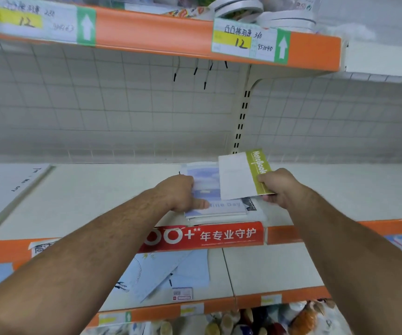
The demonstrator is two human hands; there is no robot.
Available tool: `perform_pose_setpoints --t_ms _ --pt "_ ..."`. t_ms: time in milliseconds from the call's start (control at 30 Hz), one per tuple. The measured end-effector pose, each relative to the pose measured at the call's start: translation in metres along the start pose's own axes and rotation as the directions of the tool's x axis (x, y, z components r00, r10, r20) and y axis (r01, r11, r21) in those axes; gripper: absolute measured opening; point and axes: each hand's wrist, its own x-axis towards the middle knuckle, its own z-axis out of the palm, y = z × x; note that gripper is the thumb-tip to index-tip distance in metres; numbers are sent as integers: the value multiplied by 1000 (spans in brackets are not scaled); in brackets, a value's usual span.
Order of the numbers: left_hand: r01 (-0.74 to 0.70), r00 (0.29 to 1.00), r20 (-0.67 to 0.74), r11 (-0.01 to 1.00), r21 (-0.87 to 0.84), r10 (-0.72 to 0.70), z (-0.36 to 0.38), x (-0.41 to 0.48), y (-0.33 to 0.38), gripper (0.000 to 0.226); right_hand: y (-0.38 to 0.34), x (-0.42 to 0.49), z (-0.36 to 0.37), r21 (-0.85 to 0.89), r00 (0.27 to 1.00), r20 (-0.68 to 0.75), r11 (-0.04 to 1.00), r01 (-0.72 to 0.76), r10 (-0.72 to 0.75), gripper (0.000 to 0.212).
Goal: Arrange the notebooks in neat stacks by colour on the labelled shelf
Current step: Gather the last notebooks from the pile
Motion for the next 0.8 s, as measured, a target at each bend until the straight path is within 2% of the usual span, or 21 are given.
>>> perform_pose_setpoints --t_ms 100,200,367,467,633,800 --pt "69 997 -22 992 -109 -71 2 0 -1 85 -2 -1 -13 109 998 -66 994 -9 17 8" --pt "143 989 16 949 -279 -145 5 2 0 73 2 -7 -11 85 998 -49 996 -22 26 12" --pt "187 981 17 929 -319 -192 0 1 2 46 8 -18 0 26 1000 -17 1000 -10 11 8" --pt "207 976 14 909 -361 -216 -2 -2 2 40 10 -18 1 28 1000 -8 1000 -4 4 7" --pt "256 966 101 825 -504 -238 -2 -7 0 32 11 -19 5 28 1000 12 1000 8 -8 9" --pt "248 961 56 756 -606 -270 -3 -4 2 22 12 -19 9 11 999 33 1000 18 -18 7"
